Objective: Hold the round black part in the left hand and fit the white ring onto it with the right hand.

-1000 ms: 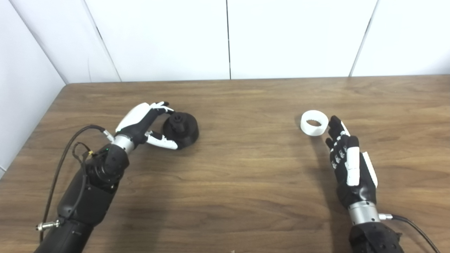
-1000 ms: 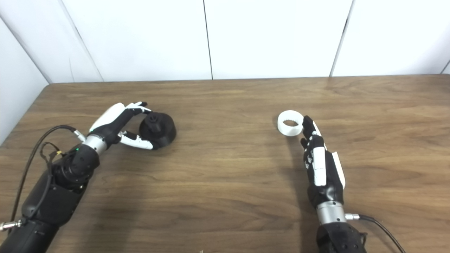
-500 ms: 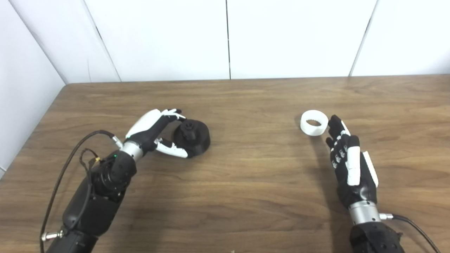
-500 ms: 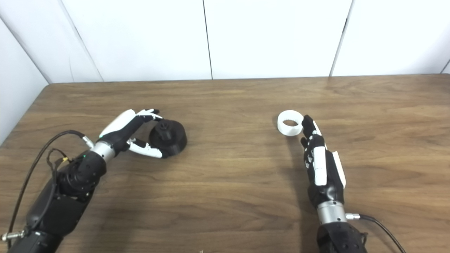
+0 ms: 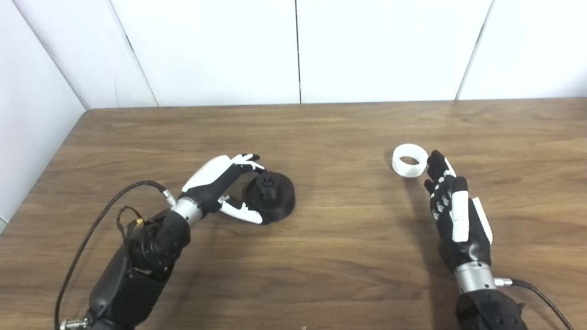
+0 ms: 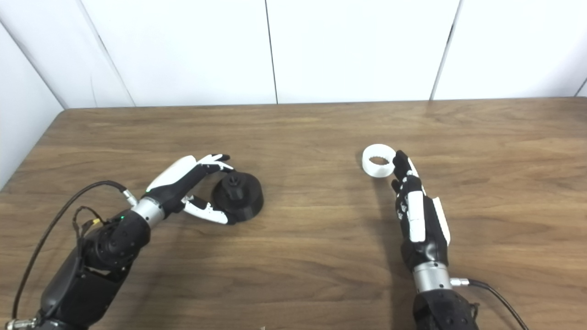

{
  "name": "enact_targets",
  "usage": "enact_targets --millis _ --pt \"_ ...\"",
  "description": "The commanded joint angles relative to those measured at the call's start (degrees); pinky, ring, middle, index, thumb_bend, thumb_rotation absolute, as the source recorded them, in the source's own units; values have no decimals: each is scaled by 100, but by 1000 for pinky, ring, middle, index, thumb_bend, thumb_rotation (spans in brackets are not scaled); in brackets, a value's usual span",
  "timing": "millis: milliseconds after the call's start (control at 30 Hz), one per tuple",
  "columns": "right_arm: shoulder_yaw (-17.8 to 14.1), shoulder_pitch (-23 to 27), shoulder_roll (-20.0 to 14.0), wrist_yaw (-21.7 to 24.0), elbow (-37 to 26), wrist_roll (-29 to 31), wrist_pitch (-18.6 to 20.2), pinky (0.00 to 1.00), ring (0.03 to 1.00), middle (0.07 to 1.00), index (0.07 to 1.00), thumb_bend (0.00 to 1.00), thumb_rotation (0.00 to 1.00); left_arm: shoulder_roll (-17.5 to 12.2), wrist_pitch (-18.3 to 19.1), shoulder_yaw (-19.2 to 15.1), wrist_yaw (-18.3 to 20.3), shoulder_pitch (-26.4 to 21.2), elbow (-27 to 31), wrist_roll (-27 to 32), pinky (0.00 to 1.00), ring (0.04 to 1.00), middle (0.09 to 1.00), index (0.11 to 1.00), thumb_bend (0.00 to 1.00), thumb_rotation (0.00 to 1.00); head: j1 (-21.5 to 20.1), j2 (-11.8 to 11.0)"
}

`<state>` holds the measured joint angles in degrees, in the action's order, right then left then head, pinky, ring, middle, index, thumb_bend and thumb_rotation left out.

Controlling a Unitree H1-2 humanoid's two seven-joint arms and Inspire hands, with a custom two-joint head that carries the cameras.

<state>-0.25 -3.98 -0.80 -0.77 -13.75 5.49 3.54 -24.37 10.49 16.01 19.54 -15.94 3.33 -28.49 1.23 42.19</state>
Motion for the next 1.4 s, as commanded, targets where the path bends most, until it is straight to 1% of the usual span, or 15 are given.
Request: enact_targets --millis 0,200,467,567,800,933,1000,1133,1233,1367 --pt "15 -188 21 64 -196 6 -101 1000 996 968 957 694 1000 -24 -34 63 44 15 201 -81 964 1000 974 704 745 233 4 8" --pt "23 -156 27 46 -214 -23 -17 1000 999 969 957 711 1000 55 -123 178 66 85 335 -147 960 1000 969 700 743 231 -3 23" --pt "27 -157 62 21 -256 -43 -11 1000 998 969 957 713 1000 161 -228 376 60 179 449 -210 921 1000 971 696 752 242 -24 30" --pt "27 -157 65 16 -259 -51 -16 1000 999 967 955 710 1000 190 -228 419 113 219 514 -207 929 1000 972 701 758 260 -21 35" --pt "40 -169 66 16 -263 -69 -36 1000 1000 971 960 701 1000 235 -251 524 173 282 630 -259 958 1000 976 704 742 254 -32 34" --pt "35 -187 72 11 -277 -75 -50 1000 1000 974 961 698 1000 263 -256 595 196 314 668 -278 948 1000 977 703 743 259 -48 37" --pt "28 -200 76 0 -284 -86 -46 1000 1000 971 956 700 1000 273 -332 630 185 345 657 -266 932 1000 977 705 744 278 -49 43" --pt "15 -223 69 12 -299 -69 -53 1000 1000 970 954 703 1000 311 -373 691 180 424 707 -291 922 1000 978 708 750 272 -46 63" --pt "17 -228 66 19 -316 -58 -26 1000 1000 973 956 703 1000 333 -472 727 163 477 739 -282 909 1000 979 700 748 269 -37 74" --pt "18 -230 76 7 -332 -66 7 1000 1000 972 958 707 1000 361 -588 795 181 538 750 -329 922 1000 979 700 753 286 -60 89"
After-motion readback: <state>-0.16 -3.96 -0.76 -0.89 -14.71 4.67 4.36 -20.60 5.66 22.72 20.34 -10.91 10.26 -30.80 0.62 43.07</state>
